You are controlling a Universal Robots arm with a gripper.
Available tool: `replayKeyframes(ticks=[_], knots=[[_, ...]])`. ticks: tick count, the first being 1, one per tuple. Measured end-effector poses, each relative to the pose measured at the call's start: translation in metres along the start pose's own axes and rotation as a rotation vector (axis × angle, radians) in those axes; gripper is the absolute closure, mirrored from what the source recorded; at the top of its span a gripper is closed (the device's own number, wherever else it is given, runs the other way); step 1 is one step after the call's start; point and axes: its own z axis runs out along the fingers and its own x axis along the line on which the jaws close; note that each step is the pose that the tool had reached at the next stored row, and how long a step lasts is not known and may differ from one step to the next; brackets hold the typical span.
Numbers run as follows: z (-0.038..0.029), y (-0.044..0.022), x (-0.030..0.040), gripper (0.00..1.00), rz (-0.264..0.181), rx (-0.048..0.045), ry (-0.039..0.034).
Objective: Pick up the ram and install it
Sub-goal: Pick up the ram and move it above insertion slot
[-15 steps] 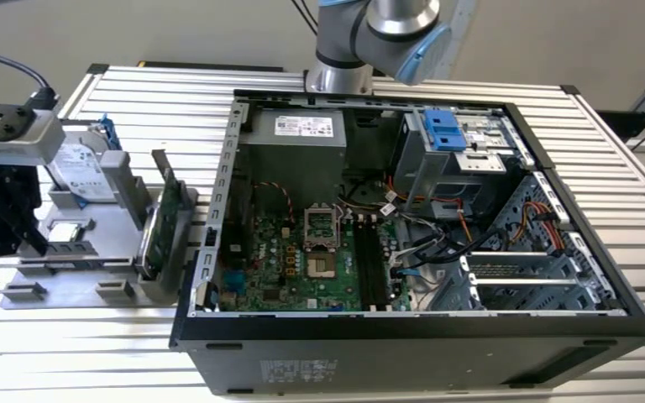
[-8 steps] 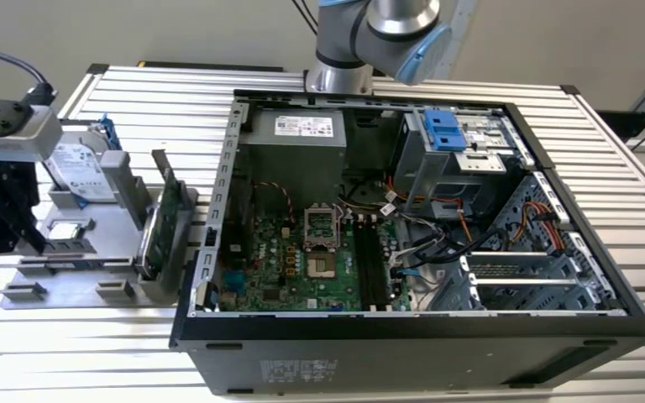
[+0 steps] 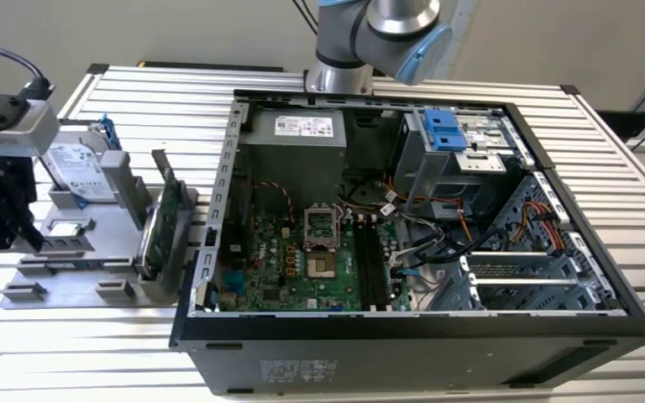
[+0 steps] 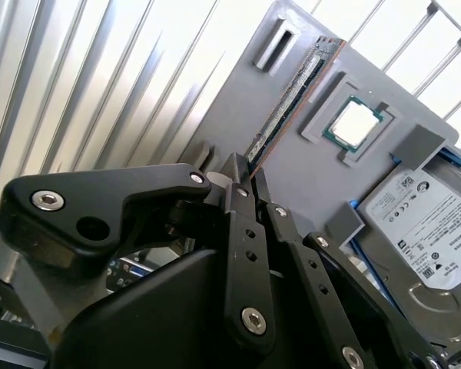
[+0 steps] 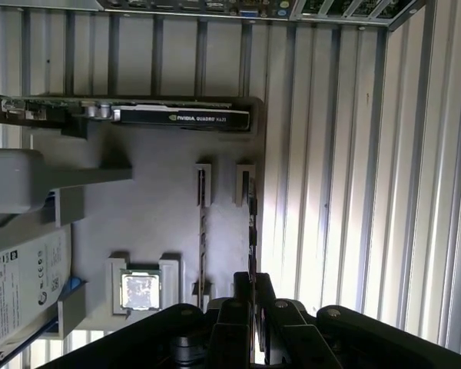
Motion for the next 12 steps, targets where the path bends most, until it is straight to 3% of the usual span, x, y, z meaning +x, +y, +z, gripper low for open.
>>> replayKeyframes(ticks=[12], knots=[[-0.0082,-0.0001,0.0,1.0,0.001,-0.0001,0.0]])
